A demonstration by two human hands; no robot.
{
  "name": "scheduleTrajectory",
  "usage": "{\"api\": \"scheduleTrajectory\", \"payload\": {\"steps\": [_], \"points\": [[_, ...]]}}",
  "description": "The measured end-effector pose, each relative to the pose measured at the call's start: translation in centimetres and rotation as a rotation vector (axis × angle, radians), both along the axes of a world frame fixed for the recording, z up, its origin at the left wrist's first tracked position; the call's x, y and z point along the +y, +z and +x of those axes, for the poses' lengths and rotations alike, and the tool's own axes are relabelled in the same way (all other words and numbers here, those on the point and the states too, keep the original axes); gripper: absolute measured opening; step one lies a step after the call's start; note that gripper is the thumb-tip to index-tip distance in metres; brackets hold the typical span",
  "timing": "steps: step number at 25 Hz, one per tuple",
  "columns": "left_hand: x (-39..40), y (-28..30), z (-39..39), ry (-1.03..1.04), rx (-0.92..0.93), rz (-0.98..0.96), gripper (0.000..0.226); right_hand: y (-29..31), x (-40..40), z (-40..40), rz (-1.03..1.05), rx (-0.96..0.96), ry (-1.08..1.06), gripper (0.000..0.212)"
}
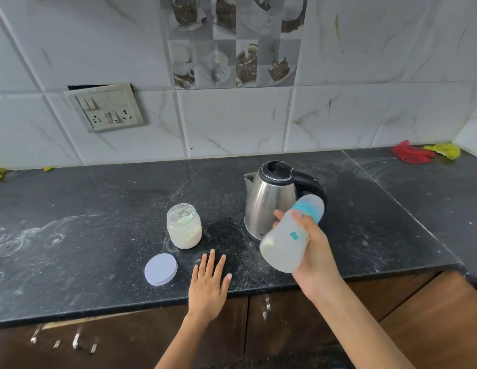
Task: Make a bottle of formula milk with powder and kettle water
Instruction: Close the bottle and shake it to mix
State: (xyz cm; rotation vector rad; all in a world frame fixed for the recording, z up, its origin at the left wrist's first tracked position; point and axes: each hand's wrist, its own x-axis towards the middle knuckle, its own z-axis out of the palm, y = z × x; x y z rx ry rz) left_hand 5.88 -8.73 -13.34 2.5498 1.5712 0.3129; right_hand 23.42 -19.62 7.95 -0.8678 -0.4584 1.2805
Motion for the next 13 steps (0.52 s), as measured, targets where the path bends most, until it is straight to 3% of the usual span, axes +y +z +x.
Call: {"api": "scheduleTrajectory", "payload": {"steps": [4,7,9,10,11,13], "points": [[0.0,0.0,0.0,-0.003,0.013,-0.021,0.062,-1.3,-0.2,0.0,-0.164,0.131,0.061,0.040],[0.1,0.0,0.1,-0.002,0.019,-0.004,0.062,-1.7,-0.6,0.2,-0.218,-0.047,0.130,0.056],[0.1,-0.2,0.1,-0.005,0.002,0.001,0.062,-1.0,-0.1,1.0,-0.128,-0.219,0.105,0.091],[0.1,-0.2,0.0,-0.003,-0.009,0.006,0.061,-0.8,0.5,1.3,-0.054,-0.220,0.035,0.099],[0.1,-0.1,0.1,0.000,-0.019,0.012,0.061,-0.6,0.9,1.3,0.001,-0.167,-0.066,0.097],[0.1,-0.2,0.1,0.001,-0.026,0.012,0.060,-0.7,1.1,0.1,0.046,-0.123,-0.073,0.086]]}}
